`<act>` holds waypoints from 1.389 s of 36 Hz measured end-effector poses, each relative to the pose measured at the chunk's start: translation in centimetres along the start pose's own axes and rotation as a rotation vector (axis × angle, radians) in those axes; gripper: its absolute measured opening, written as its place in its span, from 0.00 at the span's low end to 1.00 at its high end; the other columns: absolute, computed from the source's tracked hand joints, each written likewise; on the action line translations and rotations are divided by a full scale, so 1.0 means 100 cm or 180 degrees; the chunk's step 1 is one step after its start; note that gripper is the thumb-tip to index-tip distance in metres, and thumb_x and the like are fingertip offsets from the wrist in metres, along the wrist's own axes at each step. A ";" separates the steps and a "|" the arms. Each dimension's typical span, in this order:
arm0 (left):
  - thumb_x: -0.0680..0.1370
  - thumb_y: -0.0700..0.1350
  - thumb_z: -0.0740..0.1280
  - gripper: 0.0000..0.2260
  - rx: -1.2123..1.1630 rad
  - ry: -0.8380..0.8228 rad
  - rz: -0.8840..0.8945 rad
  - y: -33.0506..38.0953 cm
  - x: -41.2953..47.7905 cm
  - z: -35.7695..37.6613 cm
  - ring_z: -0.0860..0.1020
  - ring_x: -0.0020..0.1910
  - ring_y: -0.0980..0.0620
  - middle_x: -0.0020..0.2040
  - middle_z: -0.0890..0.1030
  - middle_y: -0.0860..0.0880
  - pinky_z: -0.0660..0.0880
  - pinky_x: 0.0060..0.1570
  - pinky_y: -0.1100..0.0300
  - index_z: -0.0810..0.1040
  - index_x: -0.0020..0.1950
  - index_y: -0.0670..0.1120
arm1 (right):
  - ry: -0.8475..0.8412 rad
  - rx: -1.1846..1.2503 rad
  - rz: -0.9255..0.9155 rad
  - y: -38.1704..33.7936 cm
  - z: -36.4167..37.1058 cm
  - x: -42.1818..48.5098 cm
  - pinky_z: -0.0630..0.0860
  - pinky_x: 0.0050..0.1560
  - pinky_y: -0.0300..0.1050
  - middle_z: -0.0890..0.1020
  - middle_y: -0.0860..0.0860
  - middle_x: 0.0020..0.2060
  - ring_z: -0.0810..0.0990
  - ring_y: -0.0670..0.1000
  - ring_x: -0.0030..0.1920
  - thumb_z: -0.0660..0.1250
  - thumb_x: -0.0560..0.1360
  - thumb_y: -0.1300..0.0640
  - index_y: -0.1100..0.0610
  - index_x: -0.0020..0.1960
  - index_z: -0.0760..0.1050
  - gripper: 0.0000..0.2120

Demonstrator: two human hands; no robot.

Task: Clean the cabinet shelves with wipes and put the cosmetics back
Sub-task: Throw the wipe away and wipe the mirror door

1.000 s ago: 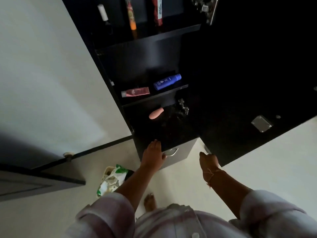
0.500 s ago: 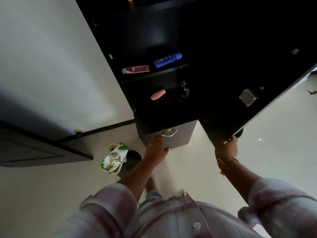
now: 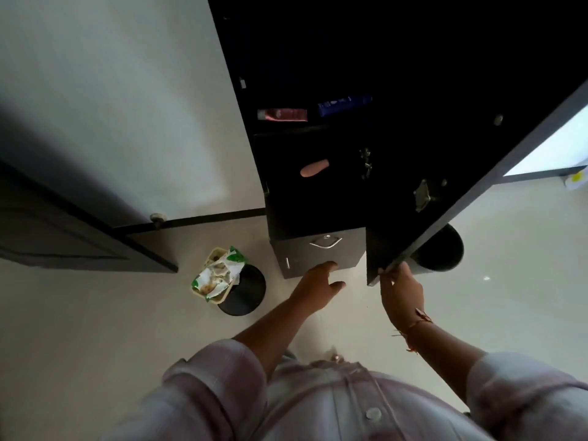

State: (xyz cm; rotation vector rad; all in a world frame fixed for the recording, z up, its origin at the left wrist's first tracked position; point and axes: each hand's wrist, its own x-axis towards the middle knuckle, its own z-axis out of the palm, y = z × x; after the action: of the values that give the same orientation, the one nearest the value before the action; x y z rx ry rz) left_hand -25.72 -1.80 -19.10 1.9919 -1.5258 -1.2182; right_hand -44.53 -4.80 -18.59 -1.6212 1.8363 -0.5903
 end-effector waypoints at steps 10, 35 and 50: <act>0.79 0.57 0.64 0.16 -0.0612 0.0267 0.0128 -0.013 0.013 -0.039 0.79 0.57 0.51 0.58 0.81 0.51 0.76 0.55 0.55 0.76 0.62 0.51 | -0.0894 -0.0551 -0.0946 -0.078 0.054 0.013 0.73 0.42 0.42 0.83 0.56 0.48 0.82 0.58 0.45 0.57 0.80 0.64 0.54 0.62 0.74 0.14; 0.80 0.41 0.63 0.21 -0.1377 0.0637 -0.0634 -0.078 0.114 -0.189 0.71 0.68 0.49 0.71 0.71 0.49 0.72 0.49 0.64 0.66 0.73 0.47 | -0.1770 0.0467 -0.0230 -0.262 0.158 0.100 0.75 0.62 0.48 0.78 0.56 0.58 0.77 0.53 0.58 0.60 0.77 0.71 0.59 0.70 0.67 0.22; 0.81 0.45 0.63 0.25 -0.0843 0.0530 -0.0772 -0.118 0.106 -0.226 0.68 0.71 0.47 0.74 0.66 0.46 0.64 0.67 0.57 0.60 0.76 0.46 | -0.1780 0.1216 0.0578 -0.313 0.186 0.132 0.70 0.64 0.55 0.69 0.61 0.70 0.70 0.61 0.68 0.61 0.76 0.68 0.58 0.74 0.58 0.28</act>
State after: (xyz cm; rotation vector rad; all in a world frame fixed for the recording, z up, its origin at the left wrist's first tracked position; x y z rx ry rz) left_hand -0.08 -12.09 -19.01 2.0800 -1.0099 -1.2355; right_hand -10.04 -21.29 -12.38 -1.1938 1.3394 -0.3329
